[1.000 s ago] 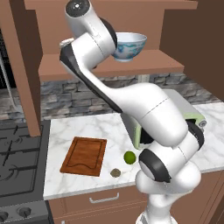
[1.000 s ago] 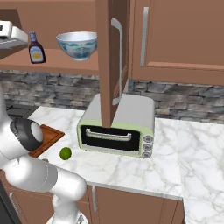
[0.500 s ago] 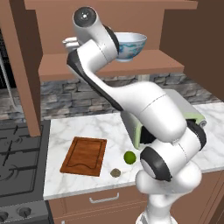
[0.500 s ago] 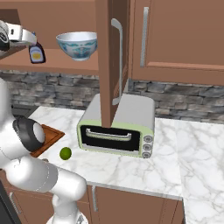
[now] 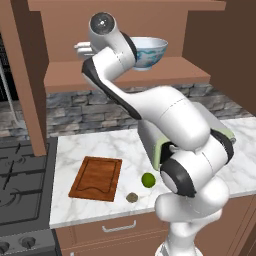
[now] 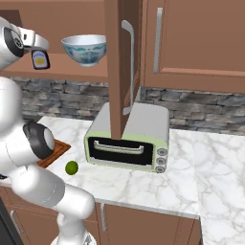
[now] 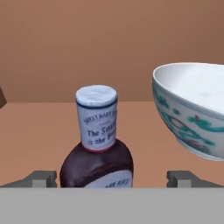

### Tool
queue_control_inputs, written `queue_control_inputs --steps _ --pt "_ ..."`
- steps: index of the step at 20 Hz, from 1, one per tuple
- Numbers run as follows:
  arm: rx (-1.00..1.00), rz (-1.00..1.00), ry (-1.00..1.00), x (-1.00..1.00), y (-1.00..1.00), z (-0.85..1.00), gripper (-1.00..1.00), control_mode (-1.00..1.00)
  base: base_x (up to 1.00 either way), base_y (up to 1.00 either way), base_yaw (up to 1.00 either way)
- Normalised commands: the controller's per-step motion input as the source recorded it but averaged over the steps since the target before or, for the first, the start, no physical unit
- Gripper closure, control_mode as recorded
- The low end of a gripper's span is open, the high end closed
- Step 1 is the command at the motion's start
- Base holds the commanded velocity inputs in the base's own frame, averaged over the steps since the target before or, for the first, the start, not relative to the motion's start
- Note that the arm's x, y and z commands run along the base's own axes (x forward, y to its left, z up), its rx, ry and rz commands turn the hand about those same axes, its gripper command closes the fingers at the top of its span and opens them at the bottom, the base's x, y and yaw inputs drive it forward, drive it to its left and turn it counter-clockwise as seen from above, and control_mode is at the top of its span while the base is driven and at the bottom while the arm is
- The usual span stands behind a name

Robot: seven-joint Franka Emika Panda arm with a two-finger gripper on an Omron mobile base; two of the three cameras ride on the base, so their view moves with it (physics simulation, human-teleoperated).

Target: Open the cabinet. Place the bowl and condiment on the counter. Then place the lime and garlic on the cutting board.

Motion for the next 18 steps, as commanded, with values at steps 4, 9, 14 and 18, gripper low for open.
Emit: queue_control_inputs --steps 4,9,14,18 --pt "0.04 0.00 0.00 0.08 0.00 0.00 -1.00 -1.00 0.00 0.00 0.00" --pt "0.04 0.00 0.00 0.16 0.00 0.00 -1.00 -1.00 0.00 0.00 0.00" --pt "0.02 0.00 0.00 0.14 0.01 0.00 -1.00 -1.00 0.00 0.00 0.00" --pt "0.02 0.02 0.00 0.10 0.03 0.00 -1.00 -1.00 0.00 0.00 0.00"
